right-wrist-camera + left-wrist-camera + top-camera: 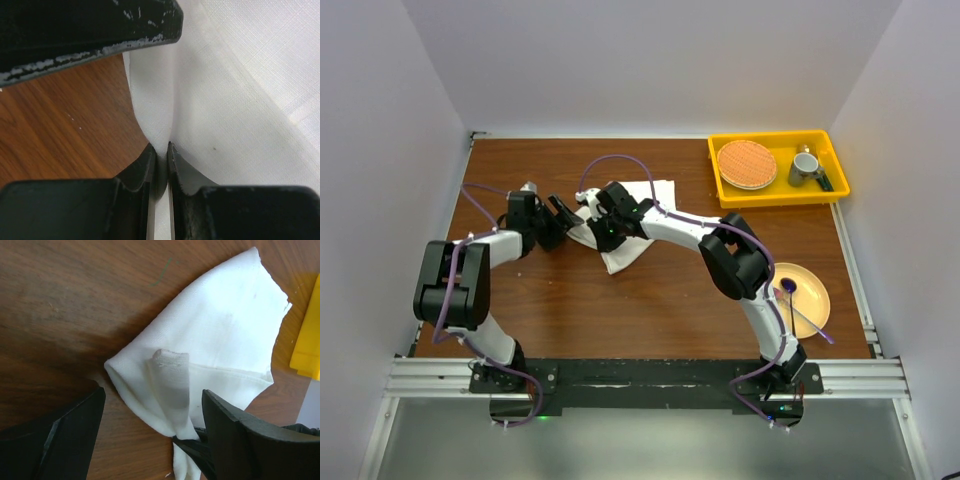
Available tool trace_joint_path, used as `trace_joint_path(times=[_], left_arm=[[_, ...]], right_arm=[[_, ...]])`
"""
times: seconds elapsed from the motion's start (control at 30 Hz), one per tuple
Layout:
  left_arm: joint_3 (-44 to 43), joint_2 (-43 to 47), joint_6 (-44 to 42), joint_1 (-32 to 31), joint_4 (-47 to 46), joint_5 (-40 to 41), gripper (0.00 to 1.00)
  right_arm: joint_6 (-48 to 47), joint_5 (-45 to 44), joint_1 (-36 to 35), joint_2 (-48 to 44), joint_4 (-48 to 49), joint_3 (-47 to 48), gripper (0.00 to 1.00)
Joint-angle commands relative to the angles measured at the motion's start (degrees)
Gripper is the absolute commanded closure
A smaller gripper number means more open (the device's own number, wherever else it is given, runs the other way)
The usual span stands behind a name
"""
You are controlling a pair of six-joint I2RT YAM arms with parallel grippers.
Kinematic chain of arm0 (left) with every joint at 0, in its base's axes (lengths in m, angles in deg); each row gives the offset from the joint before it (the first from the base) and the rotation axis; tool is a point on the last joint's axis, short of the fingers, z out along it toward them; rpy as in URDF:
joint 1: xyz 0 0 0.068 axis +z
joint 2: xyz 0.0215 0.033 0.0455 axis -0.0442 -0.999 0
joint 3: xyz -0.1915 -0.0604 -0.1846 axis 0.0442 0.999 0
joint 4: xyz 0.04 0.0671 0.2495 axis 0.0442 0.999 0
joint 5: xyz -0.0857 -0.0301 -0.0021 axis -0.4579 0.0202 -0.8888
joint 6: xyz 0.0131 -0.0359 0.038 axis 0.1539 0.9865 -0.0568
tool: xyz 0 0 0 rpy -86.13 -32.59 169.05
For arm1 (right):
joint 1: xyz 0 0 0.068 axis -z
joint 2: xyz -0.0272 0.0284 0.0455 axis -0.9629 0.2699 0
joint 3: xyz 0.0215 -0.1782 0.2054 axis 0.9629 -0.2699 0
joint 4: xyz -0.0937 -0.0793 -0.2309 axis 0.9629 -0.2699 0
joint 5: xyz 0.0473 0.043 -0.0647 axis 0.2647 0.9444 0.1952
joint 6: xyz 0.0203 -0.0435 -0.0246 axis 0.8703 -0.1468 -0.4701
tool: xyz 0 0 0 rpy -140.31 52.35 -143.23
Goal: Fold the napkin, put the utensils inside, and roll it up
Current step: Roll the napkin with the utensil
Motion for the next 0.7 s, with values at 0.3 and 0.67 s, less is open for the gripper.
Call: trace_joint_path(times=[0.3,0.67], left_arm=[[-1.7,-6.1,-3.3,-1.0,-1.7,2.9,0.43],[-1.7,-5.2,-7.4,-2.6,3.2,9.3,0.36]], right_arm=[[0.4,2.0,-0.5,1.4,-3.6,-0.7,1.00],[-0.6,2.2,-0.4,2.3,-4.4,0.7,1.00]])
